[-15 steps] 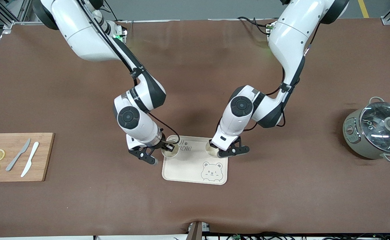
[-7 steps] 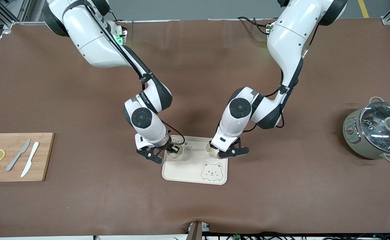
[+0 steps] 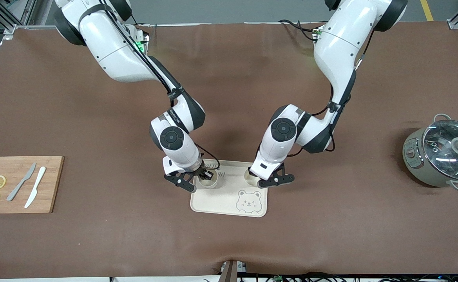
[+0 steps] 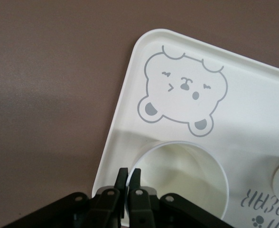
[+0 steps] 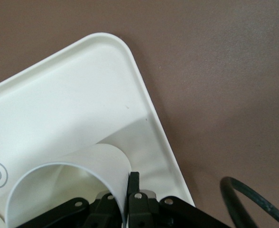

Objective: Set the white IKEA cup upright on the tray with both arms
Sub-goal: 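Lower both cups onto the tray and open both grippers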

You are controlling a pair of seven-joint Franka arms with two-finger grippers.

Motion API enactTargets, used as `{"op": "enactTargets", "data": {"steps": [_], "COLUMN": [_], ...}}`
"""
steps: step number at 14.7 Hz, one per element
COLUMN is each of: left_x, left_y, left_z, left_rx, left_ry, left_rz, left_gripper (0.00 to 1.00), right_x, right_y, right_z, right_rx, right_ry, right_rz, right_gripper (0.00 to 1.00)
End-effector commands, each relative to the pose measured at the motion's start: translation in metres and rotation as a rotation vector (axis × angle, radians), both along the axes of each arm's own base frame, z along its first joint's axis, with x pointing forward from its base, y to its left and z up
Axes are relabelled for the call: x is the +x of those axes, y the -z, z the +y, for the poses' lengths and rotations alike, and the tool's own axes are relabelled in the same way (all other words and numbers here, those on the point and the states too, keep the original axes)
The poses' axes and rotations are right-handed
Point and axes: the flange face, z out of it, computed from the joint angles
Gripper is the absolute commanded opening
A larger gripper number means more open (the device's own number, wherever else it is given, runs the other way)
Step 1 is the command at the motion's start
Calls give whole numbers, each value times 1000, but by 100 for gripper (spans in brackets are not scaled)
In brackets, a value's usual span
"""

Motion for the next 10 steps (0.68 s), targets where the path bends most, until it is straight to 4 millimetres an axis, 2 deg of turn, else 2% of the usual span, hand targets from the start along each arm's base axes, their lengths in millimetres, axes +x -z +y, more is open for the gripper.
{"op": "enactTargets", "data": {"steps": [1, 2, 3, 4, 6, 10], "left_x": [4, 4, 4, 4, 3, 2], "left_y": [-2, -1, -1, -1, -3, -20], "left_z": [-4, -4, -3, -4, -5, -5], "left_rx": [15, 16, 24, 39, 39, 47], "left_ry": [4, 7, 14, 17, -15, -26], "left_rz": [-34, -33, -38, -50, -53, -44], "left_gripper": [0, 40, 83, 90, 100, 100], "right_x": [6, 8, 8, 7, 8, 9], "right_y": [0, -1, -1, -1, -1, 0], "right_z": [2, -1, -2, -1, -2, -5], "right_rx": [-14, -12, -12, -13, -13, -38], "right_ry": [12, 19, 19, 16, 16, -2], "right_rz": [-21, -20, -20, -20, -20, -35], "right_gripper": [25, 59, 80, 100, 100, 100]}}
